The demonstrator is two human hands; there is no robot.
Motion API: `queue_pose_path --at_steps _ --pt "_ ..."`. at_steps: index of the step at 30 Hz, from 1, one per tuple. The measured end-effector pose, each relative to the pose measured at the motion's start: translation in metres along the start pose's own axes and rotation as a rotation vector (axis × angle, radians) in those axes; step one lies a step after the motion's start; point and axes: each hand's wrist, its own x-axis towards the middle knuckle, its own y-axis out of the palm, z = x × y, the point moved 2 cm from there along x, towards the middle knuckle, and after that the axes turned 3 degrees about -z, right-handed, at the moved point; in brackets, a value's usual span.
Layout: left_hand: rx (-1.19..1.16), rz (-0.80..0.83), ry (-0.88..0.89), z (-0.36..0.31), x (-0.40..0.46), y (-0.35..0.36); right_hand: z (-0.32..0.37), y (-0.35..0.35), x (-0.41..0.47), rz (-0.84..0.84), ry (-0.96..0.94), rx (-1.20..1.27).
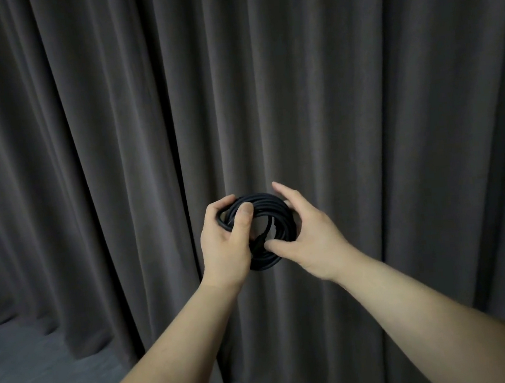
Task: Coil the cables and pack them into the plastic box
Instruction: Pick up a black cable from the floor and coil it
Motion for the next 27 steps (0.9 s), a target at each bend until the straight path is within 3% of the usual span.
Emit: queue_pose_path --at_steps 4,8,13,23,25,27 --pt "0.010 -0.028 0.007 -0.004 0.001 0.001 0.005 -0.002 -0.003 -0.146 -0.107 -0.140" --pt "0.008 -0.056 -0.014 -0.004 0.002 0.002 0.012 -0.002 -0.004 -0.399 -0.491 -0.428" --pt "0.048 -0.073 -0.027 -0.005 0.002 0.005 0.011 0.002 -0.004 -0.410 -0.709 -0.597" --pt "0.091 -0.062 -0.042 -0.002 -0.003 0.002 0.015 0.008 -0.006 -0.259 -0.763 -0.703" --pt "0.127 -0.067 -0.027 -0.004 -0.002 -0.001 0.014 0.005 -0.006 -0.206 -0.707 -0.627" --pt "0.143 -0.097 -0.019 -0.004 0.003 -0.008 0.019 -0.002 -0.007 -0.221 -0.536 -0.390"
